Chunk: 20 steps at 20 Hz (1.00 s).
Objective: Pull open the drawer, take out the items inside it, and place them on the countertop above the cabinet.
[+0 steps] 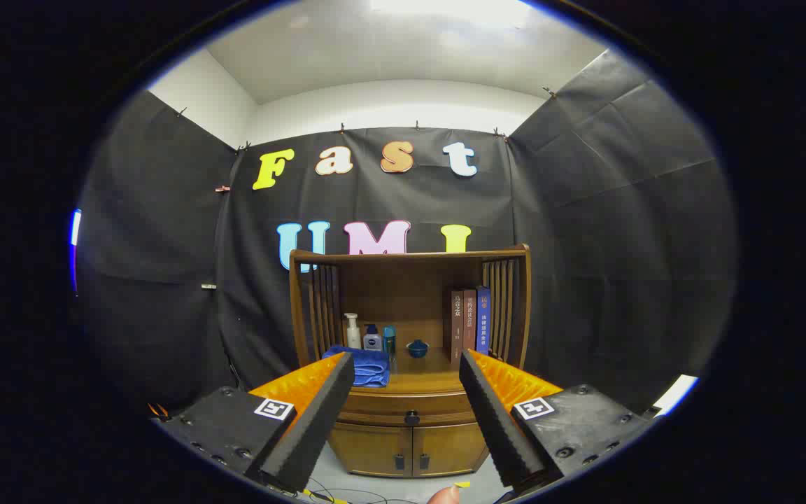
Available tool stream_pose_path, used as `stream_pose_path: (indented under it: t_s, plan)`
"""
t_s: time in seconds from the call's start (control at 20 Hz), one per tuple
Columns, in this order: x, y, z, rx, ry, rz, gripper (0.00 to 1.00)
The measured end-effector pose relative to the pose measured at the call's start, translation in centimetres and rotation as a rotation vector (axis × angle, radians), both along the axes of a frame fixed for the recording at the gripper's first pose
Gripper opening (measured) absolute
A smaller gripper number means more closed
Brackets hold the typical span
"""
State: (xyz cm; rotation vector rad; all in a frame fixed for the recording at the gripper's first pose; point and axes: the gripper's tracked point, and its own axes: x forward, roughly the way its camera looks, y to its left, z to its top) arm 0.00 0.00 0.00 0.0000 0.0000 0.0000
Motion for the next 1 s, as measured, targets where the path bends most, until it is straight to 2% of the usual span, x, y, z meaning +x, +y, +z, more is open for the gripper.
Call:
stream_pose_path:
  t_s: [1.0]
  plan:
    - [0.35,0.27,-0.11,-0.010,-0.011,0.010,0.98]
